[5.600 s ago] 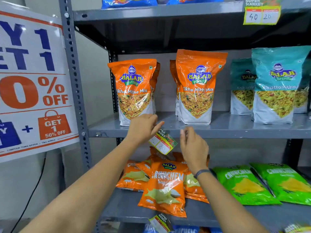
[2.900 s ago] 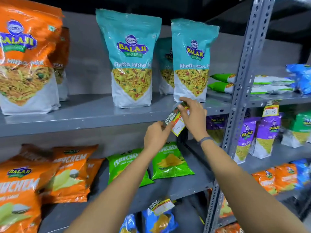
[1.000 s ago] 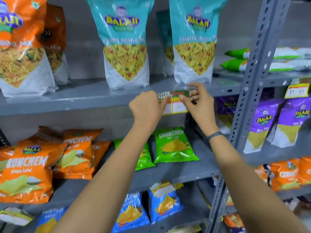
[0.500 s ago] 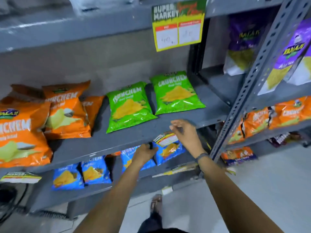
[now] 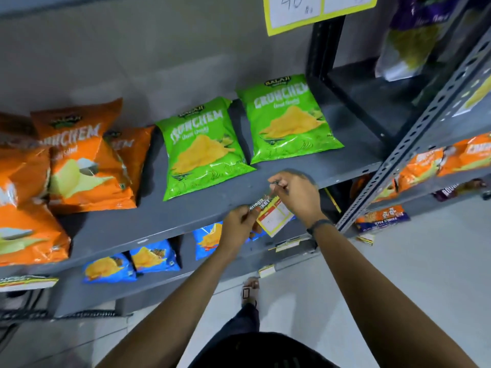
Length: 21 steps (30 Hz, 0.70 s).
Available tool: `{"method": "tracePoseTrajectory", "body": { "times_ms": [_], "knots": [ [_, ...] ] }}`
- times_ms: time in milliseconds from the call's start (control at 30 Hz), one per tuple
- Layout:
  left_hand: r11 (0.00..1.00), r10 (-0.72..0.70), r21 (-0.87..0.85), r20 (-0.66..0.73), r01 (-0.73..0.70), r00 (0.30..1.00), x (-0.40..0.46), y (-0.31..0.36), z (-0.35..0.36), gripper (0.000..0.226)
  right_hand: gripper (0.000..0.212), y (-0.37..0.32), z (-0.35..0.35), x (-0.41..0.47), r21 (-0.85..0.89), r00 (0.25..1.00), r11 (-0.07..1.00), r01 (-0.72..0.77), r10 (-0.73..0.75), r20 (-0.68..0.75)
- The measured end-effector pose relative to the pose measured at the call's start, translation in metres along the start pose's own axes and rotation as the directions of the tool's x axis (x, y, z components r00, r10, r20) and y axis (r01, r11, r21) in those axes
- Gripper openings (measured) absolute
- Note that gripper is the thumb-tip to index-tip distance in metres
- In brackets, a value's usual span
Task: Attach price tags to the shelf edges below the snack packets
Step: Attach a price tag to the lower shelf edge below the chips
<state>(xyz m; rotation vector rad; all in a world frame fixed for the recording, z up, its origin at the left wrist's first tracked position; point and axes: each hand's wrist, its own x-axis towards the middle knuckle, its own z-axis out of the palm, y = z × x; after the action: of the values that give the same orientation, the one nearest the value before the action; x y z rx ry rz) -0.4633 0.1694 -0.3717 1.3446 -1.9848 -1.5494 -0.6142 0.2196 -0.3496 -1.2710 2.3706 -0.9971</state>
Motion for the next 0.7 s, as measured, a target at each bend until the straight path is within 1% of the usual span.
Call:
{"method": "tracePoseTrajectory", "body": {
  "times_ms": [67,133,200,267,300,367,400,467,567,633,700],
  "knots": [
    [1.000,0.017,-0.009,0.008,-0.017,1.000,-0.003,0.008,-0.004,0.039,0.009,-0.002,0.000,0.004,-0.022,0.999,0.999,-0.041,0.040,-0.014],
    [0.999,0.029,0.028,0.010,-0.029,1.000,-0.005,0.015,-0.007,0.036,0.007,0.000,-0.002,0.003,0.019,0.999,0.998,-0.051,0.051,0.017],
    [0.972,0.099,0.216,-0.005,-0.096,0.995,-0.006,0.013,-0.009,0.032,0.007,0.006,-0.007,-0.001,0.109,0.998,0.994,-0.030,0.023,0.066],
    [0.865,0.208,0.479,-0.064,-0.153,0.976,-0.011,0.012,-0.011,0.028,0.012,0.012,-0.014,-0.009,0.161,0.995,0.987,0.026,-0.041,0.088],
    [0.801,0.268,0.573,-0.088,-0.171,0.959,-0.015,0.012,-0.011,0.024,0.015,0.016,-0.016,-0.013,0.151,0.991,0.986,0.071,-0.086,0.099],
    [0.690,0.357,0.696,-0.090,-0.198,0.930,-0.020,0.015,-0.011,0.019,0.020,0.024,-0.017,-0.018,0.038,0.973,0.980,0.193,-0.196,0.124],
    [0.635,0.373,0.746,-0.072,-0.198,0.925,-0.022,0.016,-0.010,0.020,0.022,0.027,-0.016,-0.019,-0.040,0.959,0.966,0.255,-0.247,0.138],
    [0.541,0.365,0.820,-0.029,-0.186,0.931,-0.019,0.015,-0.007,0.023,0.022,0.032,-0.013,-0.019,-0.173,0.939,0.926,0.336,-0.313,0.145],
    [0.407,0.335,0.901,0.009,-0.153,0.942,-0.012,0.015,-0.004,0.031,0.022,0.034,-0.008,-0.020,-0.306,0.921,0.869,0.389,-0.376,0.102],
    [0.381,0.321,0.914,0.014,-0.143,0.947,-0.009,0.019,-0.002,0.032,0.021,0.033,-0.007,-0.020,-0.350,0.917,0.850,0.394,-0.390,0.083],
    [0.392,0.294,0.911,0.007,-0.128,0.956,-0.005,0.021,-0.001,0.030,0.022,0.032,-0.006,-0.019,-0.375,0.921,0.846,0.379,-0.386,0.060]
  ]
}}
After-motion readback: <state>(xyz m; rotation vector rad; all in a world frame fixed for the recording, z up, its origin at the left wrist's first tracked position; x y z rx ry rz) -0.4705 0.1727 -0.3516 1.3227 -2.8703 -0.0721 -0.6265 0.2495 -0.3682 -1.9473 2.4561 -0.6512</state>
